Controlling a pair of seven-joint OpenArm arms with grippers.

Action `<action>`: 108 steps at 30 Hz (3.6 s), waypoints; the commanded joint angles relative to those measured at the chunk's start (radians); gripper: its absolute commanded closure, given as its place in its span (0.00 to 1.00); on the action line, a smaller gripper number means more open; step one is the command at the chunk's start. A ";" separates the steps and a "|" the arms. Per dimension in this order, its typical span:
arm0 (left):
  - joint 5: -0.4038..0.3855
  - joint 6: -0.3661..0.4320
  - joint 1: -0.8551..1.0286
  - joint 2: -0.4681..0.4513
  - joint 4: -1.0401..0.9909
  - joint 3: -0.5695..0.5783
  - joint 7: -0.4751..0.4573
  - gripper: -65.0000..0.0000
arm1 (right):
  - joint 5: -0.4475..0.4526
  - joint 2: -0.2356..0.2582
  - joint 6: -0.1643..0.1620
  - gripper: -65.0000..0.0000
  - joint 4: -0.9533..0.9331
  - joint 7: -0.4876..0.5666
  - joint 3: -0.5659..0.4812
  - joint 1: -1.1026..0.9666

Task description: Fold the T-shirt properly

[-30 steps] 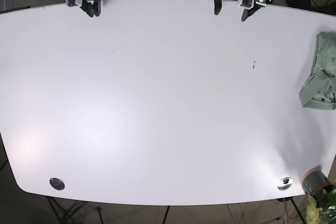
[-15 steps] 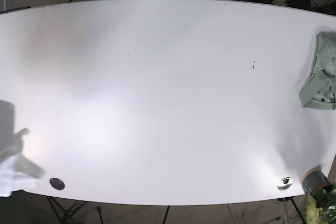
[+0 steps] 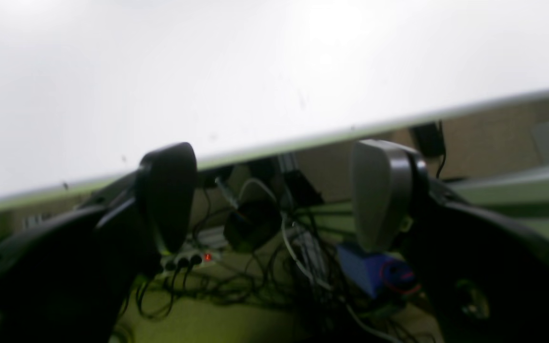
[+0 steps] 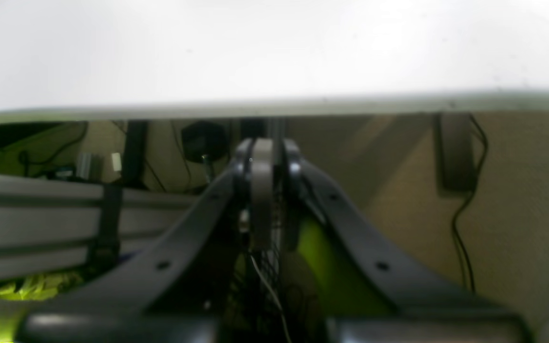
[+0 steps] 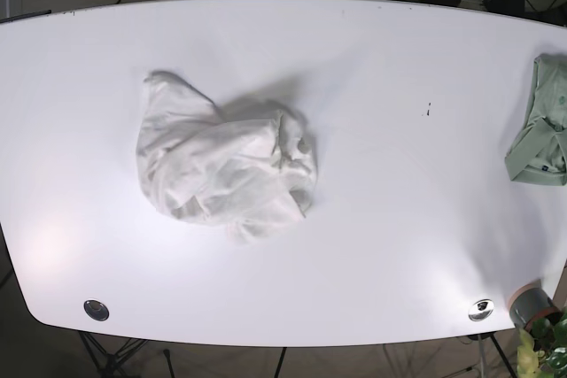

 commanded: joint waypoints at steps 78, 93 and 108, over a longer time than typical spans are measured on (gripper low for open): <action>-0.005 -0.003 -0.687 0.000 0.012 0.001 0.349 0.17 | -0.003 0.029 0.064 0.30 0.064 -0.853 0.066 1.079; -0.004 -0.005 -0.695 -0.002 0.007 0.001 0.351 0.17 | 0.119 -0.022 0.165 0.30 -0.061 -0.891 0.232 1.015; -0.004 -0.005 -0.695 -0.003 0.006 -0.001 0.351 0.17 | 0.368 -0.016 0.165 0.30 -0.078 -0.889 0.276 0.803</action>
